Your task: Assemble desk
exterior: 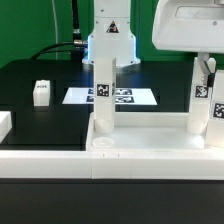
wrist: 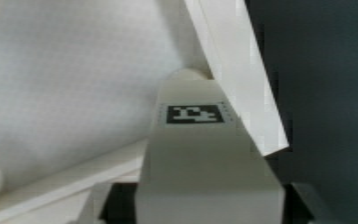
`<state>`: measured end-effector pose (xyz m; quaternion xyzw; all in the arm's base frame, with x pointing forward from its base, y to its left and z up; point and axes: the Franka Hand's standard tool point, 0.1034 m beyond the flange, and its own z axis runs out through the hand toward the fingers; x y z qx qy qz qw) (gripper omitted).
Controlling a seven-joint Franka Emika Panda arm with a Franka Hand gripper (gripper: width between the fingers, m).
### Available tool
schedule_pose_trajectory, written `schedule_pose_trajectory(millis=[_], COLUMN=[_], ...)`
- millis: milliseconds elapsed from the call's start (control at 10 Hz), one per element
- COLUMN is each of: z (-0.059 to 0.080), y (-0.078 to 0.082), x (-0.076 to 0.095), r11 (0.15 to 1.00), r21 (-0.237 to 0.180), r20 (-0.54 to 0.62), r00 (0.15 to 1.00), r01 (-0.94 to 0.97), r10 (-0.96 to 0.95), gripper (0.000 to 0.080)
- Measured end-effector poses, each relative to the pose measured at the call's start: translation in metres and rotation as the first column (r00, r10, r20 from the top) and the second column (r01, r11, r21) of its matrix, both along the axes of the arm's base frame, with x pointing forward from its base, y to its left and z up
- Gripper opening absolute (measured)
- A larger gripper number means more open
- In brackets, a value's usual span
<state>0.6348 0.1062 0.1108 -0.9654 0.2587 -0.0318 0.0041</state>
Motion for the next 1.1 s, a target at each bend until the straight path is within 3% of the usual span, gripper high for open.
schedule_pose_trajectory(millis=[300, 600, 1100], z=[-0.0011, -0.0010, -0.0013], y=[-0.0049, -0.0082, -0.0066], x=[0.0000, 0.0000, -0.0004], r11=[0.949, 0.823, 0.592], r21=[0.058, 0.097, 0.115], r20=[0.022, -0.005, -0.057], r00=[0.950, 0.827, 0.601], r01=[0.309, 0.560, 0.797], r10=[-0.311, -0.562, -0.797], gripper=[0.0290, 0.0290, 0.0290])
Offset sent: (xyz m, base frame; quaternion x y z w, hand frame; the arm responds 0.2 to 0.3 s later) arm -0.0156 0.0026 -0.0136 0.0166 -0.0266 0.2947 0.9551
